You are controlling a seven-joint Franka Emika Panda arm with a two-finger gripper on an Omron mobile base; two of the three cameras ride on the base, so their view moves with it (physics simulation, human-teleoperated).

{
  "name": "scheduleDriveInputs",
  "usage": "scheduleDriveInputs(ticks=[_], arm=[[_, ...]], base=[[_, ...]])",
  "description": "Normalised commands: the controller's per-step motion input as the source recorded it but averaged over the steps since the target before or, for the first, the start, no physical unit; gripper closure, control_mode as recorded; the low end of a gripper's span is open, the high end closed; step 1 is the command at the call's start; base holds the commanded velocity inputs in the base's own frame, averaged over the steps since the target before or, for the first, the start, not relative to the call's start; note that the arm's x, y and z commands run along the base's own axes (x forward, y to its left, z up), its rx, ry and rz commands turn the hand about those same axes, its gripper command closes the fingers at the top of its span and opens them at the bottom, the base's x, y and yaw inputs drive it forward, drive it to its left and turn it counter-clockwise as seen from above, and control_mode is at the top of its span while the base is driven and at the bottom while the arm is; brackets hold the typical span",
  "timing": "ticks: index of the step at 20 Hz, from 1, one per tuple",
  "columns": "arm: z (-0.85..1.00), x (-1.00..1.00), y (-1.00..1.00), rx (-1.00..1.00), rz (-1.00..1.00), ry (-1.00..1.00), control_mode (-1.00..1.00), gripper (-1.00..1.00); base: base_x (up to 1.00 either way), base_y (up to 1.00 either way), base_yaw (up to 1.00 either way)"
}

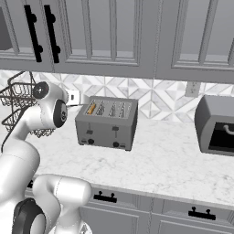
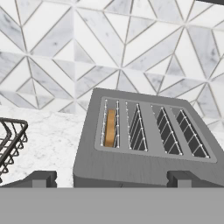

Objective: Start the toaster. Once the lever pops up, take the bread to the plate on the dining counter.

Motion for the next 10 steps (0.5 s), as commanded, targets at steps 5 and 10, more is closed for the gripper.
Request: scheduleDriveInputs(ticks=[5,10], arm=[[0.0,0.0,0.0,0.0,0.0,0.0,-1.0,-1.0],[0.0,0.0,0.0,0.0,0.0,0.0,-1.0,-1.0]], base=[[0.0,0.0,0.0],[0.0,0.0,0.0]])
